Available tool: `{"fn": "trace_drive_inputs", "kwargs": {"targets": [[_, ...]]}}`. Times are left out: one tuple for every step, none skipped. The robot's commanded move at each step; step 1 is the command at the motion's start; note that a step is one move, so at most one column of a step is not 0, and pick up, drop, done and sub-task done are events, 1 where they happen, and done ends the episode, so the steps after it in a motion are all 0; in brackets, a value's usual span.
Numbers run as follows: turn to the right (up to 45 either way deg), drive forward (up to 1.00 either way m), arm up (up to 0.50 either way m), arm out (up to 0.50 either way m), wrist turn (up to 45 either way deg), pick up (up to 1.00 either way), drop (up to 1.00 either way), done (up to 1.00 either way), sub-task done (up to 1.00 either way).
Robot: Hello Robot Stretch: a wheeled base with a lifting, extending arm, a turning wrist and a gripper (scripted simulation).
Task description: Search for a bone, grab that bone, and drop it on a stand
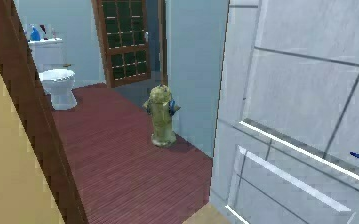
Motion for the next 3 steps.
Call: {"fn": "trace_drive_inputs", "kwargs": {"targets": [[3.0,0.0,0.0,0.0,0.0,0.0,0.0,0.0,0.0],[0.0,0.45,0.0,0.0,0.0,0.0,0.0,0.0,0.0],[-39.0,0.0,0.0,0.0,0.0,0.0,0.0,0.0,0.0]]}}
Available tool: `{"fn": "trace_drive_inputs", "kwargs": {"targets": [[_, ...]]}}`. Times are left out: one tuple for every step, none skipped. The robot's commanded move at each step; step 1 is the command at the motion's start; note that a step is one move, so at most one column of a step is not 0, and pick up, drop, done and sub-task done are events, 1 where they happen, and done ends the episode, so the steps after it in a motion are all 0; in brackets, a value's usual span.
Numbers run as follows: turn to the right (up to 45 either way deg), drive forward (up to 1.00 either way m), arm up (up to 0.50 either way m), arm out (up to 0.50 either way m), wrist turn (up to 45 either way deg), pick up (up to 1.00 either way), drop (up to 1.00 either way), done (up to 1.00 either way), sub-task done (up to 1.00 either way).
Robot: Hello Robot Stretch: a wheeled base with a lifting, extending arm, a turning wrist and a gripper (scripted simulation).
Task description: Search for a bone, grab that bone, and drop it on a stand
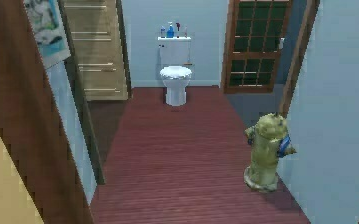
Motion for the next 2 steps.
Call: {"fn": "trace_drive_inputs", "kwargs": {"targets": [[0.0,0.6,0.0,0.0,0.0,0.0,0.0,0.0,0.0],[12.0,0.0,0.0,0.0,0.0,0.0,0.0,0.0,0.0]]}}
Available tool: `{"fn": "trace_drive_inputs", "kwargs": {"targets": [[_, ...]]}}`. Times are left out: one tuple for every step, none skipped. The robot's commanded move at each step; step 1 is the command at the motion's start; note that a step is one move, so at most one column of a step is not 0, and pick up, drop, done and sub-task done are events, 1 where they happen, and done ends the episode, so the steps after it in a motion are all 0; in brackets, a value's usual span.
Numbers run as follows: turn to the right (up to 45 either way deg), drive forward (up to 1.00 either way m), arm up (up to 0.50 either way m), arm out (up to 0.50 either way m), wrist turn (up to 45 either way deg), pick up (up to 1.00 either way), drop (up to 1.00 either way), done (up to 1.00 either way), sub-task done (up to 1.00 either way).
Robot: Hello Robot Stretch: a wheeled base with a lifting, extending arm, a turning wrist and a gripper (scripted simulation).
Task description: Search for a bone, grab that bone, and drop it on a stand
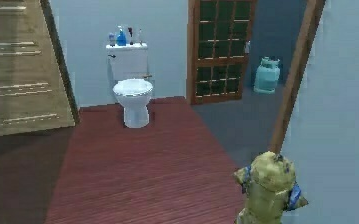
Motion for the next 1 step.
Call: {"fn": "trace_drive_inputs", "kwargs": {"targets": [[0.0,1.0,0.0,0.0,0.0,0.0,0.0,0.0,0.0]]}}
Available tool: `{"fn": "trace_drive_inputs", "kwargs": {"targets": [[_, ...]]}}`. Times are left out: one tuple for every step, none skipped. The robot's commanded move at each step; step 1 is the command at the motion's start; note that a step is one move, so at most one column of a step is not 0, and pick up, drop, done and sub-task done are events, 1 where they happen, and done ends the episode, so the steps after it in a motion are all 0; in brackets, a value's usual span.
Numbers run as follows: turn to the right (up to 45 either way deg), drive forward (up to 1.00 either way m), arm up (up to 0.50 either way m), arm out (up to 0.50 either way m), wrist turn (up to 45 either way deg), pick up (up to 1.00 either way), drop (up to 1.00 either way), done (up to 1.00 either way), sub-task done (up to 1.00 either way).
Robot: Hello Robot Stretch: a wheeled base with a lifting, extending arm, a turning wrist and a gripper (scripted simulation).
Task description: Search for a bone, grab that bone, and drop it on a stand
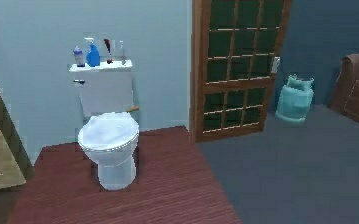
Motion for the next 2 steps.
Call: {"fn": "trace_drive_inputs", "kwargs": {"targets": [[6.0,0.0,0.0,0.0,0.0,0.0,0.0,0.0,0.0],[3.0,0.0,0.0,0.0,0.0,0.0,0.0,0.0,0.0]]}}
